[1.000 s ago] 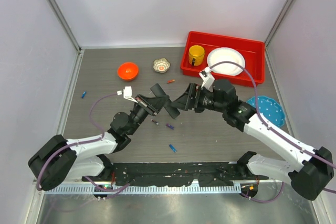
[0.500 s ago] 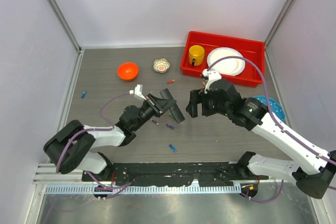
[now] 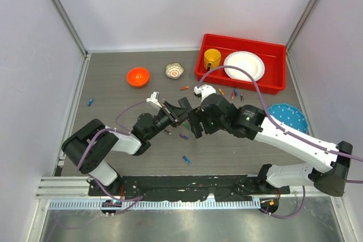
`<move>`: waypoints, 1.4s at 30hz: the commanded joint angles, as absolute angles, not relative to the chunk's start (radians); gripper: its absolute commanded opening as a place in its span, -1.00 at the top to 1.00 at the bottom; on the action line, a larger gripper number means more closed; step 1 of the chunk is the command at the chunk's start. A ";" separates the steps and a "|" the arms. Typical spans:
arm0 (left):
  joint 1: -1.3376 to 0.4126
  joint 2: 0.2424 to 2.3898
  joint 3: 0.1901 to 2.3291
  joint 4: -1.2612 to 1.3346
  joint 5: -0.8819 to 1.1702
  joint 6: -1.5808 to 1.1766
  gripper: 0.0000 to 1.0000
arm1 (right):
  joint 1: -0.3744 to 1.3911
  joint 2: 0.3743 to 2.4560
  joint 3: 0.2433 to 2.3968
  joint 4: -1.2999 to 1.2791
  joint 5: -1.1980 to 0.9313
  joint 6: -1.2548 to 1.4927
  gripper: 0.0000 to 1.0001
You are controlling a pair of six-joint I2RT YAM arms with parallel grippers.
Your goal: Load the batteries into the remote control
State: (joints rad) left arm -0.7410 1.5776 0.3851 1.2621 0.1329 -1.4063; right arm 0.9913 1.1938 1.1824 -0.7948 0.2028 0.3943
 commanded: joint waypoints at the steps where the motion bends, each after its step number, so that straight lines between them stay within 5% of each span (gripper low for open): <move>1: -0.735 1.582 0.417 1.436 0.147 -1.411 1.00 | 1.019 1.206 1.184 -0.775 0.255 0.420 -0.65; 42: -0.736 1.555 0.419 1.407 0.144 -1.391 1.00 | 1.074 1.319 1.187 -0.782 0.333 0.410 -0.13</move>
